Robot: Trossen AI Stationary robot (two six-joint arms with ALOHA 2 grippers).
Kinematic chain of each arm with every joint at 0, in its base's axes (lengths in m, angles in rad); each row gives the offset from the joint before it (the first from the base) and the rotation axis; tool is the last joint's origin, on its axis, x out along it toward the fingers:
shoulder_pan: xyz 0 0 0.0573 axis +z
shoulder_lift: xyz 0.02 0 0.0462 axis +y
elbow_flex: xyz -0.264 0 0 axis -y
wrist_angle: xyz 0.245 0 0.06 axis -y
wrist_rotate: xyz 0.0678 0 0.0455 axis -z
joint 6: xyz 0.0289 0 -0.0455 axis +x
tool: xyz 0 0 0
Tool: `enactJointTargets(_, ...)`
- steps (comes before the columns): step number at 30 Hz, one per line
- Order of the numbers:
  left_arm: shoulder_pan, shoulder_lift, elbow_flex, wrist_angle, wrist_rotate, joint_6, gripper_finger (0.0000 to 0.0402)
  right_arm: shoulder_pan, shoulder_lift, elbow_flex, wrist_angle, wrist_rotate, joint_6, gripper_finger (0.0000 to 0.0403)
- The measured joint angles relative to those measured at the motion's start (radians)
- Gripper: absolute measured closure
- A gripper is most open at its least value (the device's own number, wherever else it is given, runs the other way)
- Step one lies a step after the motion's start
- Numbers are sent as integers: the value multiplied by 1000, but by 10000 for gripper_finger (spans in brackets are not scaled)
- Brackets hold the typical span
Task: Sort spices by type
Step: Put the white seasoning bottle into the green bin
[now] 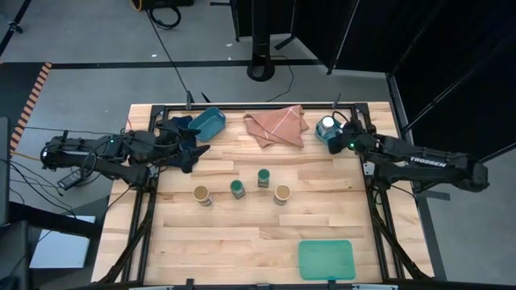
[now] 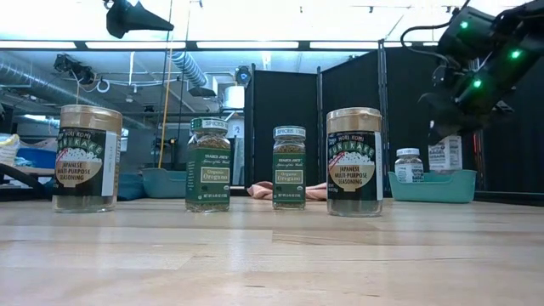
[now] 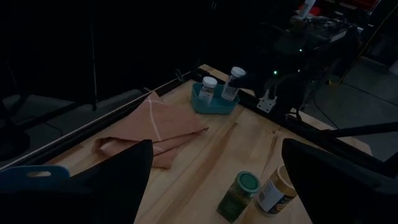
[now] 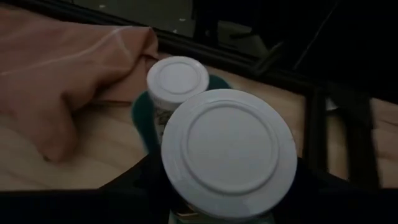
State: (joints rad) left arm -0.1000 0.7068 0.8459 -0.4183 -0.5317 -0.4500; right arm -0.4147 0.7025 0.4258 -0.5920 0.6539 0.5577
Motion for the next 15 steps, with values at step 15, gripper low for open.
enactJointTargets(15,0,0,0,0,0,0,39,-114,0,-74,145,-147,-168,202)
